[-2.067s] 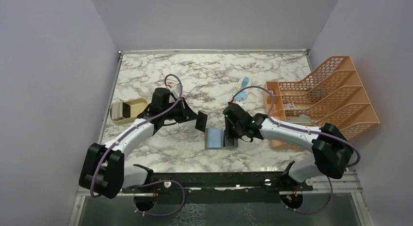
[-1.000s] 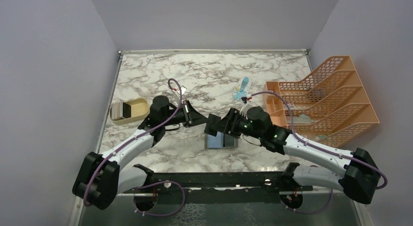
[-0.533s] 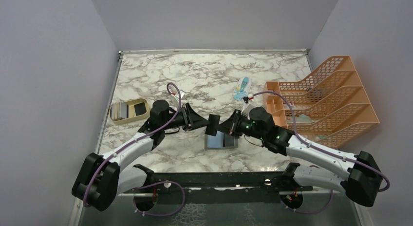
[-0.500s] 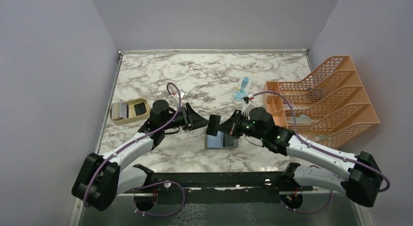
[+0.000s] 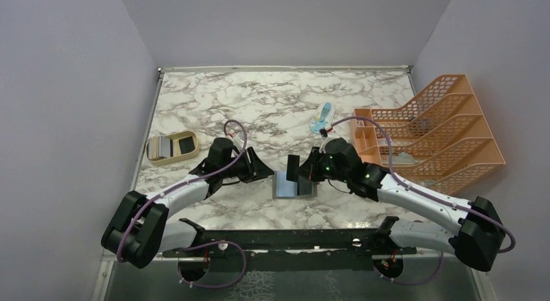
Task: Put the credit cards into the card holder
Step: Insert the credit card into the card holder.
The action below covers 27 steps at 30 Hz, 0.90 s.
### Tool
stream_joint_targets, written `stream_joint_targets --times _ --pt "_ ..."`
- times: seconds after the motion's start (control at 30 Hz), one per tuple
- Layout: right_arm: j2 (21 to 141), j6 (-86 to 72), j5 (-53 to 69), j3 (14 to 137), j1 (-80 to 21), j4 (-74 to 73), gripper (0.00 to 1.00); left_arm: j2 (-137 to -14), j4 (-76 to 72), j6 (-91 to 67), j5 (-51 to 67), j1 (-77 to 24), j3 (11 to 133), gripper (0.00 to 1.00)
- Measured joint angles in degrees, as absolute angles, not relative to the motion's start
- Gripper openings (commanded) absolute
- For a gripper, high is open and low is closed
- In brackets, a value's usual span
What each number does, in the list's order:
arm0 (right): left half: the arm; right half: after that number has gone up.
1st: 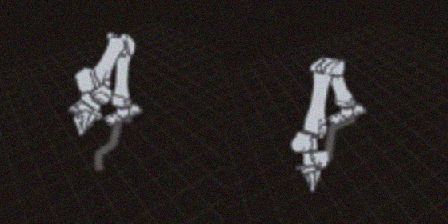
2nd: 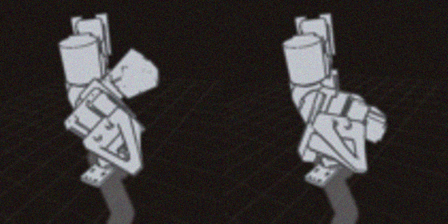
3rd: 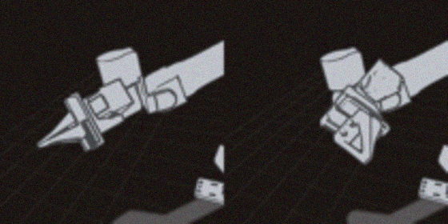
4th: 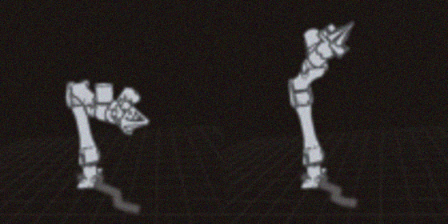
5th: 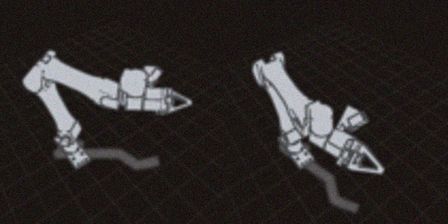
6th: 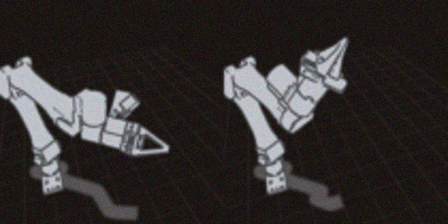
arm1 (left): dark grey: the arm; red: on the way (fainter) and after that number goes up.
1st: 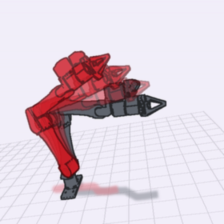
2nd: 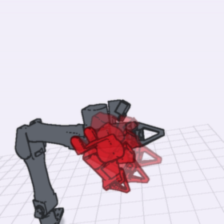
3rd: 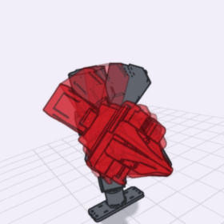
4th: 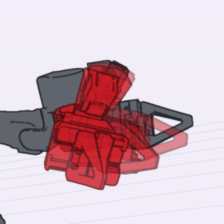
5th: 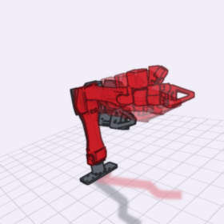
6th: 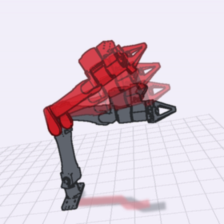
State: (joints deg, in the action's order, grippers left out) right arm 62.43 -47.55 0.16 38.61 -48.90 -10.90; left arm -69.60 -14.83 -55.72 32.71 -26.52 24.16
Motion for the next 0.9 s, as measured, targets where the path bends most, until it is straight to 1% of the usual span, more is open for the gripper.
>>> stream_joint_targets --times 0.1,0.33,0.5,0.63,0.7,0.9 --pt "64.2 -46.0 1.3 38.6 -46.6 -11.7 0.01 -71.2 -13.0 -54.0 31.2 -27.4 24.4 0.36" --pt "69.1 -43.6 7.0 38.2 -40.9 -12.0 0.01 -75.5 -12.6 -52.2 29.5 -29.9 24.9 0.22" --pt "70.7 -41.3 12.2 37.2 -36.9 -12.0 0.01 -80.2 -13.5 -51.9 28.9 -32.1 25.5 0.2" --pt "71.7 -38.9 16.5 36.9 -33.6 -11.9 0.01 -82.8 -14.3 -51.6 28.2 -33.9 26.5 0.17" --pt "72.0 -38.0 18.3 36.7 -32.6 -11.8 0.01 -83.8 -14.9 -51.3 27.6 -34.3 26.7 0.14" --pt "73.8 -36.7 24.0 34.7 -30.9 -9.5 0.01 -85.8 -15.4 -50.5 25.8 -35.0 26.8 0.13"
